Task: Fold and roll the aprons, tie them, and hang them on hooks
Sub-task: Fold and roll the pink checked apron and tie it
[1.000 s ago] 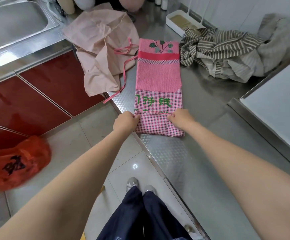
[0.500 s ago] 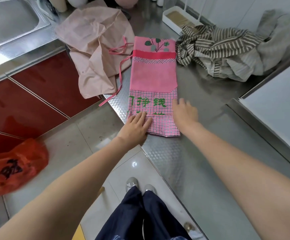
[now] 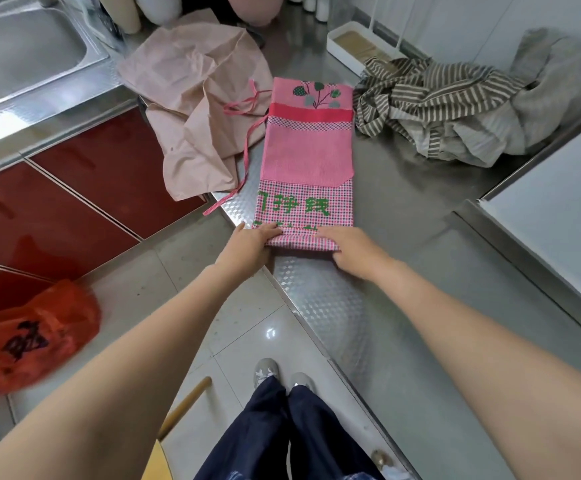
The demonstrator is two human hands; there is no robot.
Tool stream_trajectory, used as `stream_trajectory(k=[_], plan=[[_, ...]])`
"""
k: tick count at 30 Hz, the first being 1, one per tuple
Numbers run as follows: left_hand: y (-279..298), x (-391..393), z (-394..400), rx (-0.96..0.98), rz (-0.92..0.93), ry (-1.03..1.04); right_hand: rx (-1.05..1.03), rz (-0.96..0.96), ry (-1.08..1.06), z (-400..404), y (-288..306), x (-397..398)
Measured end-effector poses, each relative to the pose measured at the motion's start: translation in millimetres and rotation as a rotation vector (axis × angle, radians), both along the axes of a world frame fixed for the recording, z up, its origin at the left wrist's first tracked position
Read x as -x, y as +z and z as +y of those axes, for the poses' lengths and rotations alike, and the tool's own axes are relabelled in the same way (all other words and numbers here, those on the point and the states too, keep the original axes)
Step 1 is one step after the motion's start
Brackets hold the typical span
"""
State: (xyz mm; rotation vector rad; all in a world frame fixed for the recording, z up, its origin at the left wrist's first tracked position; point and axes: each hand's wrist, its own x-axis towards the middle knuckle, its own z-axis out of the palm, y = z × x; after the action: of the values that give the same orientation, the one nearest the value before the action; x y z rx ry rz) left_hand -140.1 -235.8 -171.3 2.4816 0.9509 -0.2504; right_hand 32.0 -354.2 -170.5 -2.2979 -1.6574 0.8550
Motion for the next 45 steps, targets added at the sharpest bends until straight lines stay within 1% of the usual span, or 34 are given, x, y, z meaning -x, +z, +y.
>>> stream_trajectory(k=[1,3,5,6,7,8,10,13,17,19,20,21,22,23,24,25,26,27,28,29,30,31,32,34,36,38,40,42,43,45], plan=[[4.5,-1.3,4.5,0.079,-0.048,0.104,-0.039,0.025,-0.114,4.8,2.0,-3.3],[12.0,-1.2,13.5,0.219,-0.092,0.286,-0.046,0.115,-0.291,11.3,5.7,-13.5],[17.5,2.3,19.2,0.326,-0.112,0.401,0.002,0.279,-0.414,11.9,8.2,-21.0],[18.9,3.5,18.9,0.368,-0.111,0.439,0.036,0.322,-0.458,9.6,5.8,-21.7],[18.8,3.8,17.0,0.393,-0.1,0.463,0.061,0.307,-0.477,7.0,1.9,-21.1],[16.6,2.7,14.3,0.377,-0.079,0.461,0.085,0.258,-0.485,4.3,-4.9,-19.4],[10.4,-0.9,6.4,0.26,-0.023,0.43,0.109,0.137,-0.518,-1.6,-15.2,-11.0],[2.8,-5.9,-0.7,0.178,-0.015,0.433,0.117,0.026,-0.556,-6.7,-13.1,0.4],[-5.7,-6.3,-7.9,0.091,-0.011,0.475,0.16,-0.037,-0.567,-4.8,-7.4,5.4],[-0.9,-4.6,-13.0,-0.053,0.0,0.486,0.184,-0.044,-0.576,-1.6,-6.5,5.8],[1.9,-3.4,-15.0,-0.166,-0.004,0.427,0.197,-0.049,-0.579,-0.2,-6.5,6.2],[3.3,-2.3,-16.0,-0.279,-0.026,0.308,0.207,-0.056,-0.58,1.6,-5.7,6.4],[3.4,-1.3,-17.7,-0.356,-0.062,0.147,0.219,-0.054,-0.584,2.8,-5.0,6.2],[2.5,-0.3,-20.2,-0.367,-0.068,-0.034,0.227,-0.05,-0.59,3.8,-3.3,6.0],[0.8,0.4,-23.3,-0.342,-0.032,-0.205,0.238,-0.041,-0.6,5.2,-2.5,5.5],[-3.8,0.8,-26.6,-0.312,0.045,-0.336,0.247,-0.036,-0.613,6.3,-2.0,4.2],[-9.0,0.8,-29.3,-0.299,0.129,-0.405,0.252,-0.034,-0.63,7.9,-1.4,3.5],[-12.3,-0.8,-29.5,-0.305,0.187,-0.427,0.238,-0.064,-0.628,9.4,1.3,2.7],[-13.5,-3.1,-28.2,-0.324,0.217,-0.434,0.198,-0.141,-0.588,9.3,4.7,2.9],[-11.9,-5.9,-25.8,-0.346,0.23,-0.447,0.142,-0.246,-0.489,8.2,9.4,4.1],[-9.8,-8.2,-23.5,-0.36,0.228,-0.455,0.063,-0.347,-0.343,5.9,11.9,4.9],[-8.4,-10.2,-19.3,-0.368,0.216,-0.46,-0.03,-0.402,-0.179,3.3,13.3,5.4],[-6.5,-11.7,-15.5,-0.356,0.198,-0.456,-0.066,-0.388,-0.033,1.3,12.7,6.5],[-2.7,-13.2,-8.7,-0.263,0.127,-0.415,0.037,-0.267,0.143,-2.3,10.5,10.7],[2.1,-12.4,-2.9,-0.121,0.045,-0.33,0.164,-0.204,0.198,-5.7,6.4,9.2],[8.5,-10.7,4.6,-0.009,0.008,-0.24,0.182,-0.185,0.217,-5.2,8.2,3.8],[10.9,-10.6,12.6,0.023,-0.007,-0.14,0.127,-0.115,0.117,-4.2,12.1,-3.1],[12.0,-11.0,18.0,0.069,-0.035,0.017,0.082,-0.021,-0.098,-0.4,15.4,-10.3],[12.4,-11.0,20.5,0.112,-0.05,0.099,0.088,0.021,-0.184,1.4,15.8,-13.4],[12.2,-10.8,22.2,0.231,-0.087,0.258,0.144,0.117,-0.279,1.3,17.0,-17.7]])
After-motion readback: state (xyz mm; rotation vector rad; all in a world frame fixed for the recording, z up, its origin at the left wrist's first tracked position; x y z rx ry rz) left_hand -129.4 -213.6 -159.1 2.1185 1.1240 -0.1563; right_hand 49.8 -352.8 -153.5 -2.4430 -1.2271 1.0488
